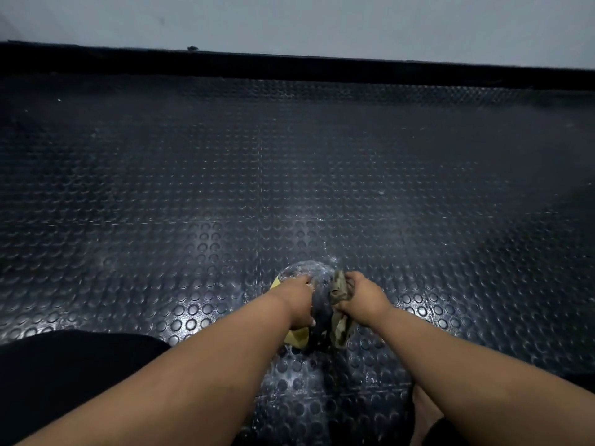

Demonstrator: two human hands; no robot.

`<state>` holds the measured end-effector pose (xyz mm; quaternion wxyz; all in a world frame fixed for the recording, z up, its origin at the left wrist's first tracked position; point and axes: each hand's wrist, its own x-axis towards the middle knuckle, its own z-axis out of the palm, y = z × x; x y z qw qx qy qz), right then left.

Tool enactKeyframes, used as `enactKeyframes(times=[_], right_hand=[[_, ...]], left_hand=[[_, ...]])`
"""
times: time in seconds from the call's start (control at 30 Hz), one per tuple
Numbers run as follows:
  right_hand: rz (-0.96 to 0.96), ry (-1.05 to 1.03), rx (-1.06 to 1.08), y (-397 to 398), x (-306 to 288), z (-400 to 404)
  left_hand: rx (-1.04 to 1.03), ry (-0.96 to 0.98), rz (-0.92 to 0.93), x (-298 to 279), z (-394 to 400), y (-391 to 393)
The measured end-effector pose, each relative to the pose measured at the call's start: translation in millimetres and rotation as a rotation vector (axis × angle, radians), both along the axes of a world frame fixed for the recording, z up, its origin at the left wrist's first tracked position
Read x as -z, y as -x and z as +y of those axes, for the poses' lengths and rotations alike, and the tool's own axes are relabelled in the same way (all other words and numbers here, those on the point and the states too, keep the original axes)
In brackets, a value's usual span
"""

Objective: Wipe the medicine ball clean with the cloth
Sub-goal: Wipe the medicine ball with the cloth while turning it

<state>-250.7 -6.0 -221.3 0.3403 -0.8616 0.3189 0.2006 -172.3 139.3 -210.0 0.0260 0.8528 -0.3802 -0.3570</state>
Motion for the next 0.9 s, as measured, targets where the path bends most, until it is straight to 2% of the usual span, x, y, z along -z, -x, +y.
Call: enactKeyframes(times=[0.2,0.3,0.4,0.5,0.63,0.7,0.83,0.9], right_hand=[[-0.066,0.099,-0.087,15,4,15],[-0.075,0.015,-0.081,15,6,19],[-0.132,-0.045,-0.106,14,16,21],[-0.215,-0.051,-0.095,15,24,21],[-0.287,0.023,-0.121,9,23,20],[-0.365,0.004,-0.040,6,23,17],[-0.361,-0.032,0.334,-5,23,-10],[-0.297,0.008,0.328,-10,22,-20]], left_hand=[[-0.026,-0.018,0.030,-1,24,2],[-0.081,0.038,-0.013,2,26,4],[-0.157,0.054,-0.017,10,25,8],[-0.283,0.071,0.070,17,17,12],[-0.402,0.079,0.105,19,1,10],[-0.430,0.079,0.104,21,-2,4],[-0.478,0.079,0.149,23,-3,-8],[-0.471,0.074,0.155,24,-3,-10]])
